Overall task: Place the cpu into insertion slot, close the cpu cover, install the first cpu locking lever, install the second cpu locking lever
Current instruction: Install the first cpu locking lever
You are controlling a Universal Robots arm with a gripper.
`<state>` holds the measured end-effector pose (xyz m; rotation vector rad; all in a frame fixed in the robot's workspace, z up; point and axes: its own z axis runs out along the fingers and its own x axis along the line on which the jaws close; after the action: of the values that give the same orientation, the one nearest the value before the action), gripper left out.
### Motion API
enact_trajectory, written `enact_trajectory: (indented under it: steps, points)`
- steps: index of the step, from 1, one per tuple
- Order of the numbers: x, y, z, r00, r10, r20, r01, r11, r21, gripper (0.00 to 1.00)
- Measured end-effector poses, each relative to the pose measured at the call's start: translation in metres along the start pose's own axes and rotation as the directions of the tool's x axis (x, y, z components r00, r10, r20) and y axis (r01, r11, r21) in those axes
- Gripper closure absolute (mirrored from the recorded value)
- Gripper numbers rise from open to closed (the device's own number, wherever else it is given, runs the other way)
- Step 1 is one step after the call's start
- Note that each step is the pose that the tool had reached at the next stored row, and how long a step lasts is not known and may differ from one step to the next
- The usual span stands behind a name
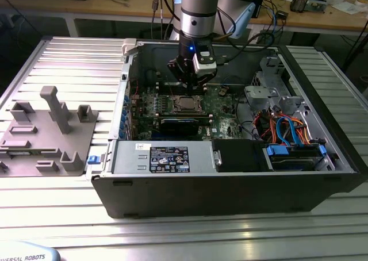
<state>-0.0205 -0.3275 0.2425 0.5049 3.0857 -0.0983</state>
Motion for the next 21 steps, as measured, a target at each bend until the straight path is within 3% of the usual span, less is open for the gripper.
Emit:
enact_trajectory:
  steps: [21]
  points:
    - [0.0000, -0.0001, 0.0000, 0.9998, -0.022, 0.0008, 0.022, 0.9998, -0.0022, 0.89]
